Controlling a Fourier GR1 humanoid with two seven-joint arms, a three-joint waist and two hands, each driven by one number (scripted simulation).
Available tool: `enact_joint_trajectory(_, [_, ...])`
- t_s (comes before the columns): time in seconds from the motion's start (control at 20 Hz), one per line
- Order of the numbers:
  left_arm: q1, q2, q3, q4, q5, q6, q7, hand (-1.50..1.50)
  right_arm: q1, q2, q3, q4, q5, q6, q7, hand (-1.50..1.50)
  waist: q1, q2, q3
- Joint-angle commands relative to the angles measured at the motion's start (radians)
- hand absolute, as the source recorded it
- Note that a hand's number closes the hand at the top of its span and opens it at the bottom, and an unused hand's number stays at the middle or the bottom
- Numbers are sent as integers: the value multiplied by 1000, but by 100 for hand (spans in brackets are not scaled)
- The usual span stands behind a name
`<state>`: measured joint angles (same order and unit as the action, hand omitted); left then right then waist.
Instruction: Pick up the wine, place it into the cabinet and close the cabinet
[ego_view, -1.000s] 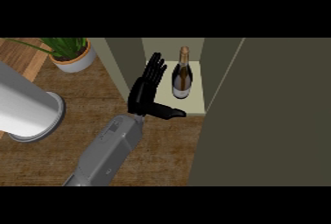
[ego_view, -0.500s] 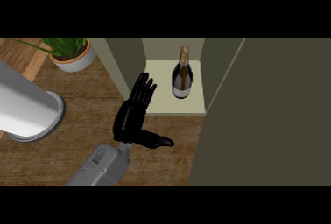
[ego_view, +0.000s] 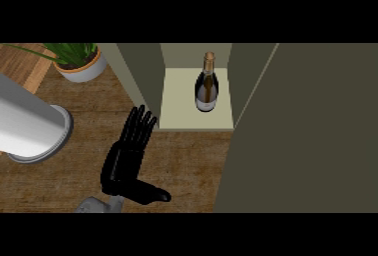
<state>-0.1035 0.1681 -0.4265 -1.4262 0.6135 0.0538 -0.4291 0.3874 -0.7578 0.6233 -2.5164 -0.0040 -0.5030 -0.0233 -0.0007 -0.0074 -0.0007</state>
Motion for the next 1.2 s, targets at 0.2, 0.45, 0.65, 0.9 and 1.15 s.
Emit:
enact_joint_trajectory(0.2, [93,116,90,-102,45,-73,-21,-150,26,-95,140,-152,-73,175,53,-150,13,1,0])
enact_joint_trajectory(0.45, [151,201,169,-91,65,-144,-53,-150,10,-149,174,-229,-62,249,46,150,7,3,-2])
enact_joint_trajectory(0.65, [170,251,215,-152,78,-152,-29,-150,-5,-114,242,-241,-15,236,78,150,3,0,-2])
enact_joint_trajectory(0.9, [154,311,307,-113,166,-225,17,-150,-100,-39,254,-206,1,216,119,150,7,6,-3])
enact_joint_trajectory(1.15, [220,371,353,-115,193,-330,-8,-150,-153,-29,251,-193,-17,234,158,150,21,6,-4])
